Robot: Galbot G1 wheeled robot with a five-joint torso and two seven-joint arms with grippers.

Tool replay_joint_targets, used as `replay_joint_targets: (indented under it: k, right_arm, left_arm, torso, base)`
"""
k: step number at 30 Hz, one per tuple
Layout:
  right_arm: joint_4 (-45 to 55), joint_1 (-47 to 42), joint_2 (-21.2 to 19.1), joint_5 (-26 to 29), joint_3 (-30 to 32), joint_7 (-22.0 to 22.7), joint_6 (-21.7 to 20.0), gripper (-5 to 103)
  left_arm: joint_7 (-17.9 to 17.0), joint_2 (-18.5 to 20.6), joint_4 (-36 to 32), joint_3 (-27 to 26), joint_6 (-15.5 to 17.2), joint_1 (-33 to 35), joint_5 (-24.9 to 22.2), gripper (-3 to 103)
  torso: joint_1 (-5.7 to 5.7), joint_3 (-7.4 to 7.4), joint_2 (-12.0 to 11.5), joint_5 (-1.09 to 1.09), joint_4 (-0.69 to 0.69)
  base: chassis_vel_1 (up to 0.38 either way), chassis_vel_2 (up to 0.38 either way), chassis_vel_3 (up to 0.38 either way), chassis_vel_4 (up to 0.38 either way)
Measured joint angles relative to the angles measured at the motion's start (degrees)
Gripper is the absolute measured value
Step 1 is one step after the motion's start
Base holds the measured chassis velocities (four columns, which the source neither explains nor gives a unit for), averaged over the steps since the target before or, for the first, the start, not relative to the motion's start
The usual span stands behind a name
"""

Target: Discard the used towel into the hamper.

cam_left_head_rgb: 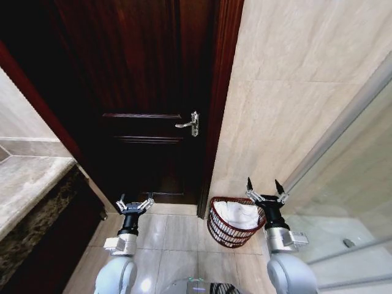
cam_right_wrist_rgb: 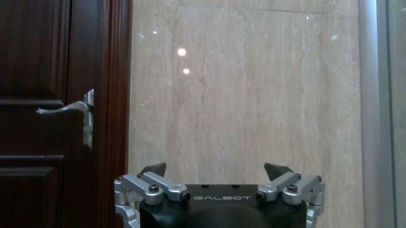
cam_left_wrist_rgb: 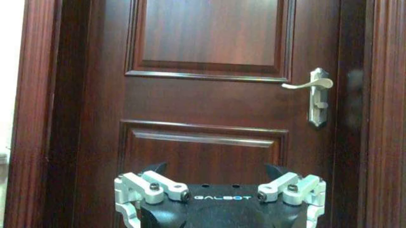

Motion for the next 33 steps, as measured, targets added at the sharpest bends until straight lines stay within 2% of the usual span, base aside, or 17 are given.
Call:
replay_joint_targets:
  k: [14, 25, 31, 33]
  right_arm:
    - [0.96, -1.08, -0.09, -0.13, 0.37, 1.17, -0.98, 100]
    - [1.63, -1.58, 0.24, -0.09, 0.81, 1.36, -1.20, 100]
    - [3.03, -3.92, 0.61, 1.52, 1.88, 1.25, -5.45, 100]
    - [3.04, -4.23, 0.68, 1.66, 1.96, 1.22, -5.56, 100]
  left_arm:
    - [-0.05, 0.23, -0.33, -0.16, -0.24, 0.41, 0.66, 100]
    - [0.12, 0.58, -1.29, -0.73, -0.12, 0.78, 0.59, 100]
    - [-0.48, 1.57, -1.66, -1.03, 0.55, 0.11, 0.50, 100]
    - [-0.56, 1.65, -1.80, -1.01, 0.69, -0.02, 0.50, 100]
  torso:
    - [1.24, 1.51, 2.76, 0.00, 0.00]
    - [2.72, 3.23, 5.98, 0.00, 0.00]
    - [3.66, 4.40, 8.08, -0.01, 0.00]
    - [3.74, 4.49, 8.26, -0.01, 0.00]
  base:
    - [0.000, 0.000, 0.000, 0.000]
    - [0.000, 0.000, 0.000, 0.000]
    - [0.000, 0.000, 0.000, 0.000]
    - [0.000, 0.000, 0.000, 0.000]
